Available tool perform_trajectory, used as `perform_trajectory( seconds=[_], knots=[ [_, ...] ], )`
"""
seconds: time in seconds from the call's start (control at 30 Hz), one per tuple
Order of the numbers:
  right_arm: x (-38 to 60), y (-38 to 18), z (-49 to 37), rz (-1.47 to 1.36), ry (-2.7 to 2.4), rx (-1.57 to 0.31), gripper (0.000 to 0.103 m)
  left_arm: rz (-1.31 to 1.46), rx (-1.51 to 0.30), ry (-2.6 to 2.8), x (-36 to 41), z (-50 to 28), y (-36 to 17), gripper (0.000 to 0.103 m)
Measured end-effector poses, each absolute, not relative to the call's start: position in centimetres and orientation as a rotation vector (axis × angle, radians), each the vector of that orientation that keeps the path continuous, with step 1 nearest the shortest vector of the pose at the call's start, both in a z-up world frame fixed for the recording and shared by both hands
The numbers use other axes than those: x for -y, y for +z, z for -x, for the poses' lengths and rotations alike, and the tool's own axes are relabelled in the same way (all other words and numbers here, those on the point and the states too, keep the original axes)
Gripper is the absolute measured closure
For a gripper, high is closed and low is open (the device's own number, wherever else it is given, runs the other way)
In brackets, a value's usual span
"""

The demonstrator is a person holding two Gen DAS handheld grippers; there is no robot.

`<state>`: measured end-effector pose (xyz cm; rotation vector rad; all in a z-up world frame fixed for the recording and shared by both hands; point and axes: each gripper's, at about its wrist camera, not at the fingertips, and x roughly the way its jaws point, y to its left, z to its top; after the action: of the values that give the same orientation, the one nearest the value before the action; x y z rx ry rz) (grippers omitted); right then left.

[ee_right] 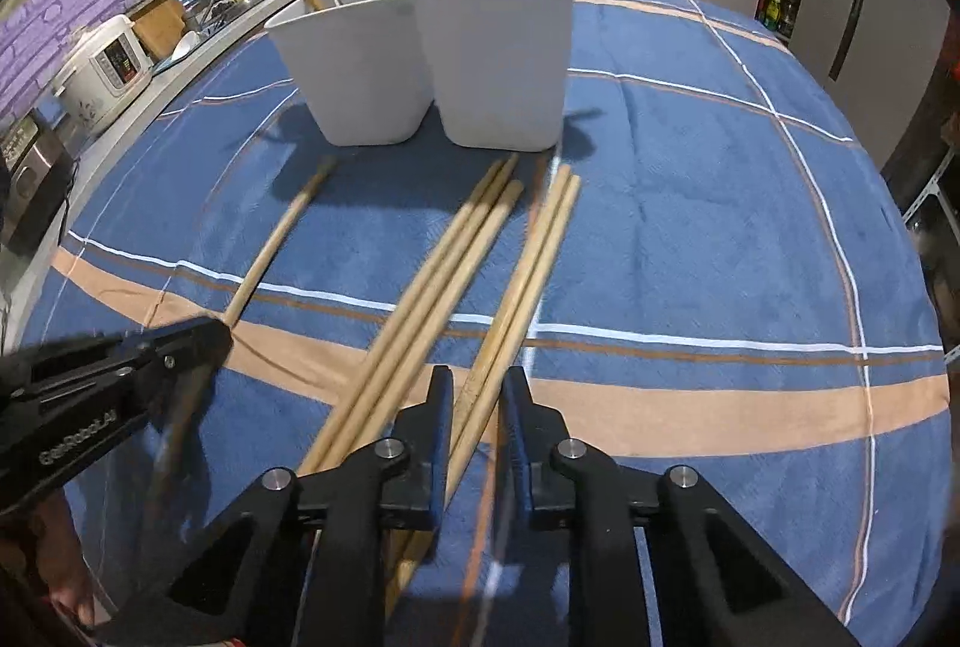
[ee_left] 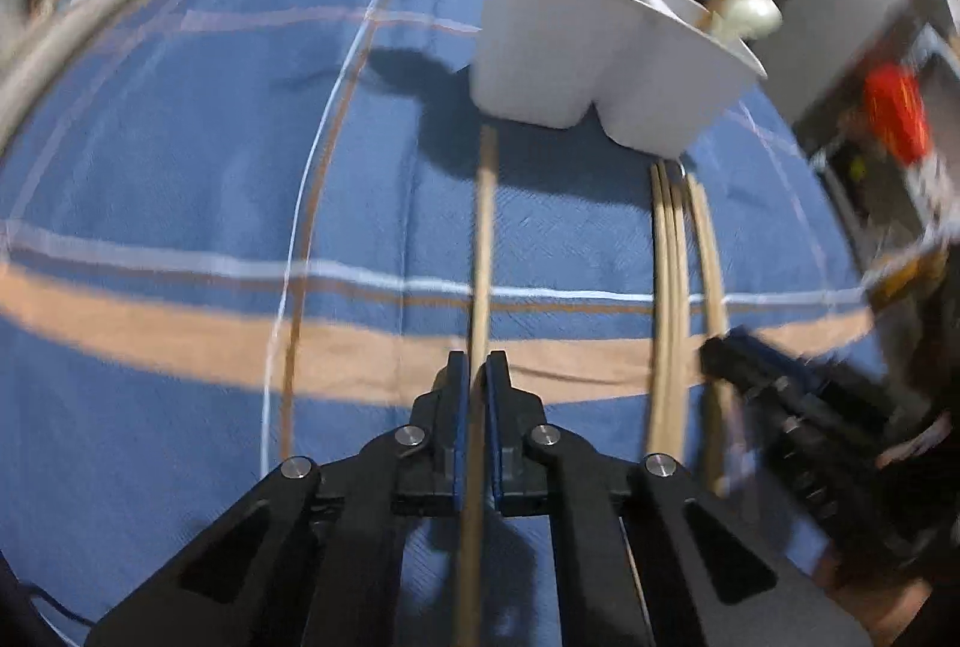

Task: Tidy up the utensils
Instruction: 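Close the left gripper on a single wooden chopstick, then grasp another wooden chopstick with the right gripper while the left holds its chopstick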

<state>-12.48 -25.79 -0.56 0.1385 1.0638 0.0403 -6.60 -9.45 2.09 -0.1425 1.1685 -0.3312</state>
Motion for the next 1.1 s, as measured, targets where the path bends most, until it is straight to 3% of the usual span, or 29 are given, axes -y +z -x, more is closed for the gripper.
perform_trajectory(
  seconds=[0.27,0.33,0.4,0.43,0.63,0.7,0.9,1.1],
  knots=[
    [28.4,-0.5,14.8,-0.144,-0.004,-1.133,0.088,0.319,-1.200,-0.275,7.6,10.1,1.8,0.098],
    [29.4,-0.6,15.4,-0.126,-0.056,-1.141,0.082,0.325,-1.194,-0.269,7.2,10.9,1.8,0.098],
    [30.6,-0.6,16.0,-0.116,-0.109,-1.149,0.060,0.323,-1.189,-0.266,6.9,11.4,1.7,0.098],
    [31.5,-0.6,16.5,-0.139,-0.117,-1.148,0.060,0.326,-1.187,-0.266,6.7,11.6,1.7,0.098],
    [33.4,0.4,19.2,-0.233,-0.075,-1.100,0.060,0.250,-1.180,-0.304,7.2,11.4,2.4,0.098],
    [33.1,0.9,19.2,-0.259,-0.033,-1.073,0.066,0.192,-1.168,-0.310,7.6,11.1,2.8,0.098],
    [30.4,1.4,15.3,-0.277,0.085,-1.037,0.069,0.090,-1.133,-0.330,8.5,9.0,2.2,0.090],
    [28.6,-0.2,10.6,-0.225,0.092,-1.082,0.076,0.053,-1.108,-0.351,8.5,7.4,2.1,0.096]
  ],
)
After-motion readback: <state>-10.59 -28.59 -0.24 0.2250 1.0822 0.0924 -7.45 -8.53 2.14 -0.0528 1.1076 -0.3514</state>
